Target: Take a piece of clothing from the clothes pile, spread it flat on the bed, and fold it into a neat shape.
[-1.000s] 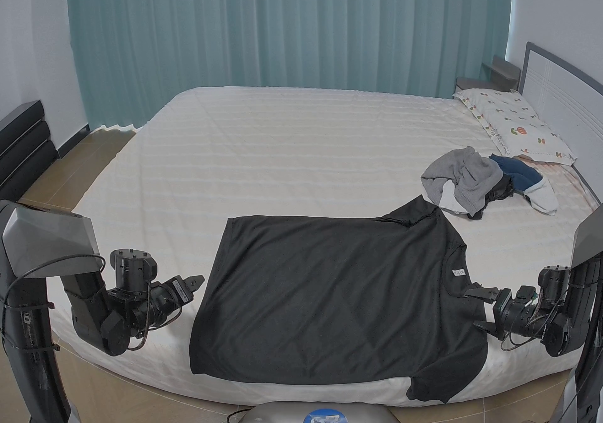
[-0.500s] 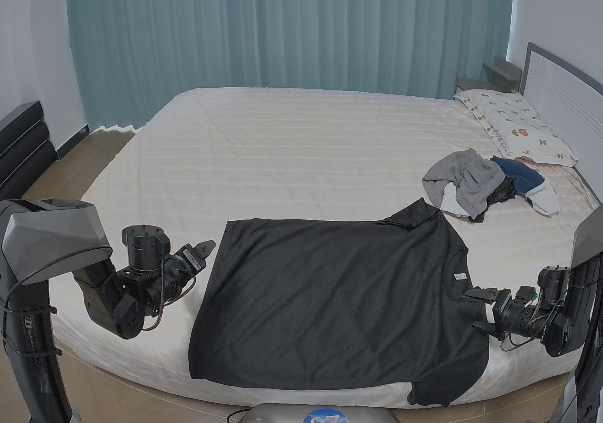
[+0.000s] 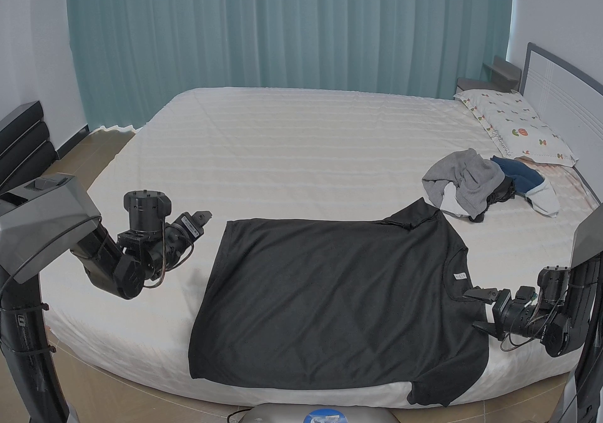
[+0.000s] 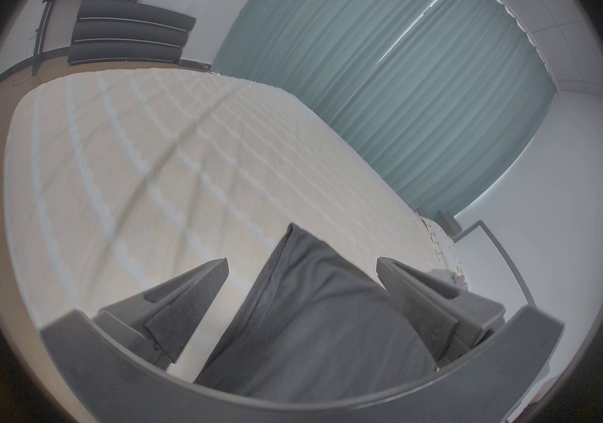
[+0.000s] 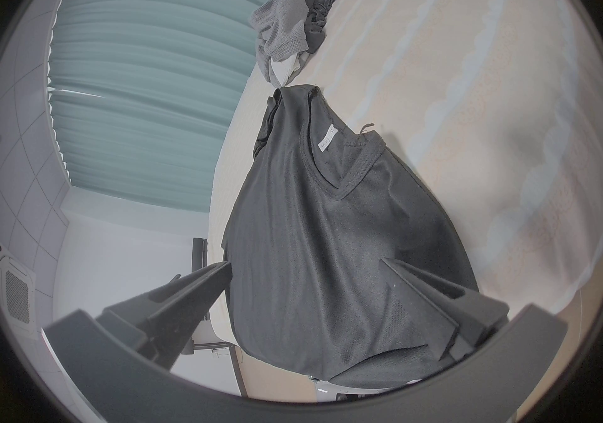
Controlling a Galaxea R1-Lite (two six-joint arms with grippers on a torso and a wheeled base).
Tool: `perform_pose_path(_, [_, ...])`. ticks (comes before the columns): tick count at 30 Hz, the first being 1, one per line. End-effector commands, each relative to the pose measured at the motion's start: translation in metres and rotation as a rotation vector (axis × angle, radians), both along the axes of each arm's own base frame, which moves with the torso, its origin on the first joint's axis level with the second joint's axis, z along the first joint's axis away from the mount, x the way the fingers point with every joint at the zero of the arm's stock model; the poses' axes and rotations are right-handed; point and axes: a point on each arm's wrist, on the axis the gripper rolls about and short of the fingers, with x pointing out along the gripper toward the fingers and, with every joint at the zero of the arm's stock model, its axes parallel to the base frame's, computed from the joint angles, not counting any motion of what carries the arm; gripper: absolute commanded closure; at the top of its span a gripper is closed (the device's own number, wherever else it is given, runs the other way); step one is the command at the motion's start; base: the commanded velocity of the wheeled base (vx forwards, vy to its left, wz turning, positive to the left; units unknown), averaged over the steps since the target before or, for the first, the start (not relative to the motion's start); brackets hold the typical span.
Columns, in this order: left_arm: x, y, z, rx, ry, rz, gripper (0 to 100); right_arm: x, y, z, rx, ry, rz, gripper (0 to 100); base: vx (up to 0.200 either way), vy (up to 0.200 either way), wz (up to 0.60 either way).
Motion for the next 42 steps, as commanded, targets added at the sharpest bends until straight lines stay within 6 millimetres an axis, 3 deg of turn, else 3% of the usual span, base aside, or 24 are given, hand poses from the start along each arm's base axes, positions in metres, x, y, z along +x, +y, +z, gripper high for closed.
perform_pose_path(1, [0.029, 0.005, -0.013, -0.002, 0.003, 0.019, 0, 0.001, 0.000, 0.000, -0.002, -0.009, 0.001, 0, 0.000, 0.000, 0.00])
perform_pose_path(3, [0.035, 0.004, -0.014, -0.003, -0.005, 0.019, 0, 0.001, 0.000, 0.000, -0.002, -0.011, 0.001, 0, 0.000, 0.000, 0.00])
perform_pose_path(4, [0.050, 0.001, -0.015, -0.007, -0.024, 0.018, 0, 0.001, 0.000, 0.000, -0.002, -0.009, 0.001, 0, 0.000, 0.000, 0.00])
perform_pose_path(5, [0.050, 0.001, -0.015, -0.007, -0.024, 0.018, 0, 0.001, 0.000, 0.000, -0.002, -0.009, 0.001, 0, 0.000, 0.000, 0.00])
perform_pose_path(6, [0.066, -0.002, -0.019, -0.008, -0.023, 0.017, 0, 0.001, 0.000, 0.000, -0.002, -0.009, 0.001, 0, 0.000, 0.000, 0.00])
perform_pose_path(8, [0.079, -0.005, -0.022, -0.006, -0.015, 0.014, 0, 0.001, 0.000, 0.000, -0.002, -0.009, 0.001, 0, 0.000, 0.000, 0.00])
perform_pose_path(14, [0.115, -0.014, -0.053, -0.070, 0.004, 0.024, 0, 0.001, 0.000, 0.000, -0.002, -0.009, 0.001, 0, 0.000, 0.000, 0.00])
perform_pose_path(17, [0.119, -0.018, -0.066, -0.080, 0.071, -0.018, 0, 0.001, 0.000, 0.000, -0.002, -0.009, 0.001, 0, 0.000, 0.000, 0.00])
perform_pose_path(21, [0.125, -0.020, -0.067, -0.104, 0.125, -0.065, 0, 0.001, 0.001, -0.001, -0.004, -0.007, 0.002, 0, 0.000, 0.000, 0.00])
perform_pose_path(26, [0.139, -0.021, -0.078, -0.110, 0.096, -0.063, 0, 0.000, 0.001, -0.001, -0.005, -0.003, 0.003, 0, 0.000, 0.000, 0.00])
perform_pose_path(42, [0.143, -0.029, -0.090, -0.098, 0.110, -0.069, 0, 0.000, 0.002, -0.001, -0.010, -0.003, 0.000, 0, 0.000, 0.000, 0.00])
